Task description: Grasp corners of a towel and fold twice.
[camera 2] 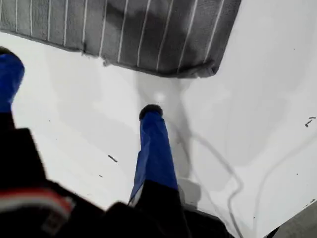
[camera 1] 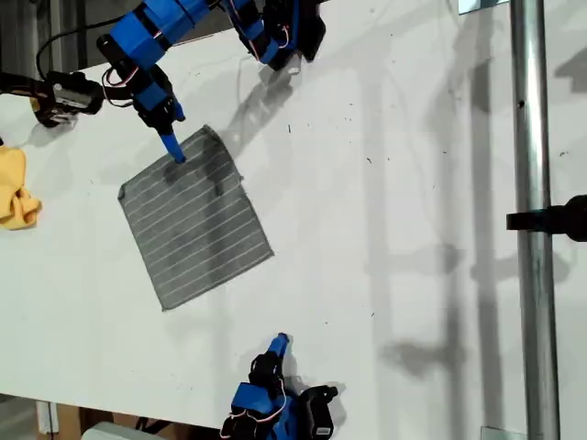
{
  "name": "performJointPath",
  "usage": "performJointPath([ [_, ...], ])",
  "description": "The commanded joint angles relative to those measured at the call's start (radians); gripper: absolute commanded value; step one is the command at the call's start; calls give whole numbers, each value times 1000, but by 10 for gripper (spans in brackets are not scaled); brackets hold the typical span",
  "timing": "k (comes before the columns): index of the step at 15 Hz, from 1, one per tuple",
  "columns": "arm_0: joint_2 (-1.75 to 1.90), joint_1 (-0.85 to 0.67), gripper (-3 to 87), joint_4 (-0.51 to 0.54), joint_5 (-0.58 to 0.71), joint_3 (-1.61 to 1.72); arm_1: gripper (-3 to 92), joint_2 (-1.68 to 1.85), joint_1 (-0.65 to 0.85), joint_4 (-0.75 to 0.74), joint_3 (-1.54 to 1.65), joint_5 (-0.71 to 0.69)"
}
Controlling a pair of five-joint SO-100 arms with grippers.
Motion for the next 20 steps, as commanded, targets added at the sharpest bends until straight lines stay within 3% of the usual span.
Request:
performJointPath([
  [1, 5, 2, -7, 5, -8, 5, 460, 44, 9, -6, -51, -17],
  [10, 5, 15, -7, 5, -15, 5, 446, -101, 87, -302, 239, -25],
  [20, 5, 20, -7, 5, -23, 5, 428, -410, 140, -383, 196, -26],
])
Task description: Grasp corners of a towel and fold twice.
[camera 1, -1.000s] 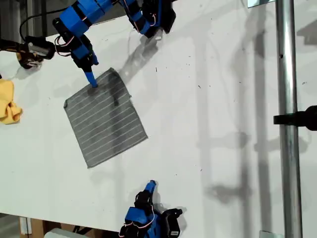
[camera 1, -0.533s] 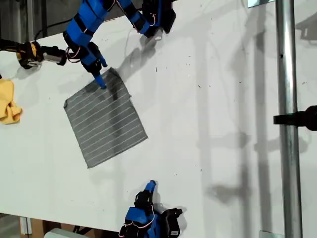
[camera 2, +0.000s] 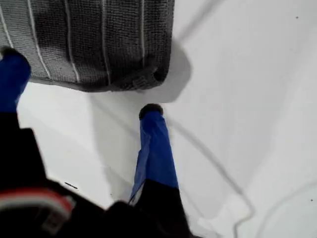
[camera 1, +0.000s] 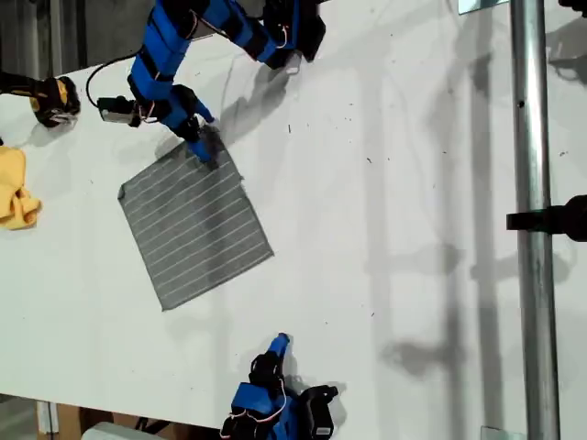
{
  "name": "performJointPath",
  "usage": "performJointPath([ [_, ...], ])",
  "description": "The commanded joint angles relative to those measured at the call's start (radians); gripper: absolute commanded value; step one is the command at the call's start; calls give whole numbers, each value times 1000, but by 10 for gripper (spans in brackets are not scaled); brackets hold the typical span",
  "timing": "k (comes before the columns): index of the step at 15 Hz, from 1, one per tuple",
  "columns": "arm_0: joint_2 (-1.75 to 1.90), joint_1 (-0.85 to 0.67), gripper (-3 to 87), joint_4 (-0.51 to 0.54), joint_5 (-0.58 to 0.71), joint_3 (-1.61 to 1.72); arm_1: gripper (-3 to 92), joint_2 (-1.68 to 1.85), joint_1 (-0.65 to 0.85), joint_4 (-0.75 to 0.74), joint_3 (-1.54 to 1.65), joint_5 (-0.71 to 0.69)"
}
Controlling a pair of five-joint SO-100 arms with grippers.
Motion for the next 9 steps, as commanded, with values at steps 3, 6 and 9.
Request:
performJointPath([
  [3, 5, 14, -7, 5, -9, 5, 426, -66, 17, -15, -124, -9],
  [6, 5, 14, -7, 5, -8, 5, 424, -104, 20, 21, -215, -9],
  [9, 5, 12, -7, 5, -6, 5, 420, -204, 26, 38, -291, -18],
])
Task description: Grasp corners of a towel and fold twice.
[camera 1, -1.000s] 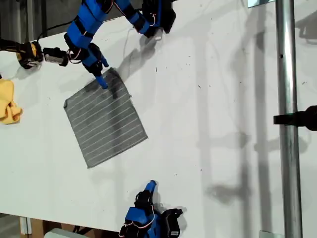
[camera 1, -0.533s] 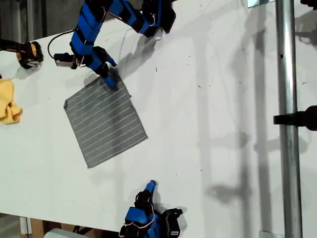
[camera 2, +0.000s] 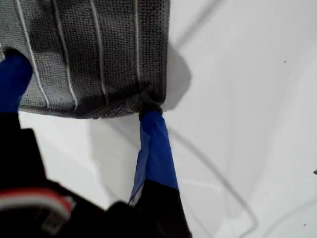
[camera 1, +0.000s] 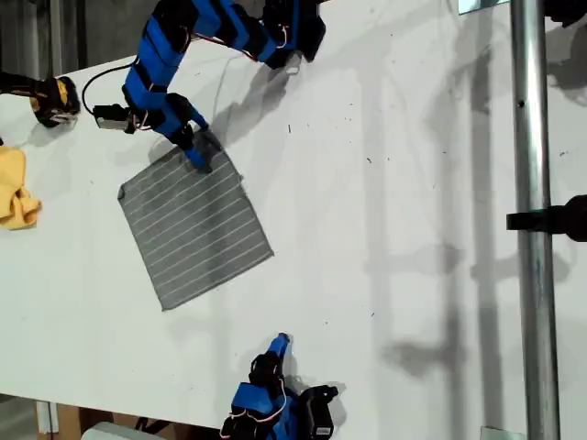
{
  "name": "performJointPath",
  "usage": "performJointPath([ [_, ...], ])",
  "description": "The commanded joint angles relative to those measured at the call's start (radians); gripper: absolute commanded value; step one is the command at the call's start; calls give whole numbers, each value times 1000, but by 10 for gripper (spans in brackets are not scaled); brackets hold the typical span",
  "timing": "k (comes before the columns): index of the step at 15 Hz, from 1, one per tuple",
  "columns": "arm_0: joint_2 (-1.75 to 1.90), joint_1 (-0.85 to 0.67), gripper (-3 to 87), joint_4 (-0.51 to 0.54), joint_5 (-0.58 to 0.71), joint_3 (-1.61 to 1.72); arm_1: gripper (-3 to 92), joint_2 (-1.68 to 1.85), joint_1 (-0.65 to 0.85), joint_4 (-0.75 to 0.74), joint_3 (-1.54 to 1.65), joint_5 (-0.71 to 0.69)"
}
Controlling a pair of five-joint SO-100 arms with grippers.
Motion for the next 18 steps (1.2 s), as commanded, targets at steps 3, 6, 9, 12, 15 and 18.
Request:
performJointPath([
  [3, 5, 14, -7, 5, -6, 5, 370, -89, 14, 15, -115, -17],
  [6, 5, 14, -7, 5, -5, 5, 209, -120, 15, 23, -132, -17],
  [9, 5, 11, -7, 6, -3, 5, -1, -120, 6, 21, -147, -17],
  [12, 5, 12, -7, 6, -3, 5, -2, -120, -15, 21, -152, -18],
  [15, 5, 20, -7, 6, -6, 5, -2, -118, -40, 21, -156, -18],
  [18, 3, 2, -7, 25, -71, -60, -2, -114, -58, 17, -156, -12],
])
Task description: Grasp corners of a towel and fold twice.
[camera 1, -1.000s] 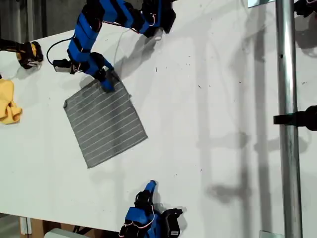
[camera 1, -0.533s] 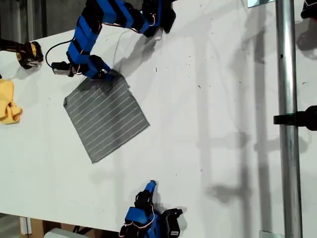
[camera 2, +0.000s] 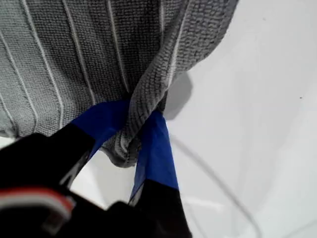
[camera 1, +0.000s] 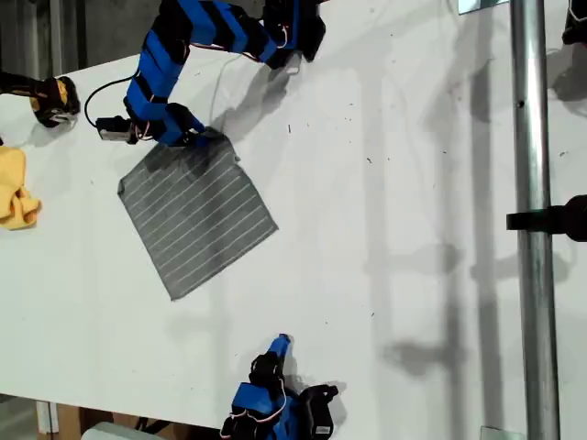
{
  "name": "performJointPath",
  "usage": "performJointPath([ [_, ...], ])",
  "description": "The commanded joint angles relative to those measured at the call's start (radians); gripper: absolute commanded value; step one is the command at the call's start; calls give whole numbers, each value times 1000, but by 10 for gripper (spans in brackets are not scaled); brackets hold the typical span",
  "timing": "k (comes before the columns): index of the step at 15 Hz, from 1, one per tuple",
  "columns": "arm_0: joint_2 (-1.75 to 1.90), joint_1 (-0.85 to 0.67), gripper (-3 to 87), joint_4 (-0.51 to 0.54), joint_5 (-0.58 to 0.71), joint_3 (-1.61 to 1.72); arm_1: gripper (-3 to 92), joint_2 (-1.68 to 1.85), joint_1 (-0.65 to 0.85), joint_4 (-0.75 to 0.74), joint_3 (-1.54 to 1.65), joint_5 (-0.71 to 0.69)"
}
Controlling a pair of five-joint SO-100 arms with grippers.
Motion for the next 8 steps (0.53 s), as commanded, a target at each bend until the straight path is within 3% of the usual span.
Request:
performJointPath([
  [1, -5, -25, -7, 11, -23, -91, -2, 14, -31, -3, -35, -3],
  [3, -138, -61, -8, -38, 3, -221, -2, 14, -49, -3, -41, 5],
  [6, -706, -74, -8, -143, 58, -586, -2, 28, -69, 0, -44, 9],
  [8, -1028, -100, -8, -144, 129, -853, -2, 48, -80, 3, -44, 12],
])
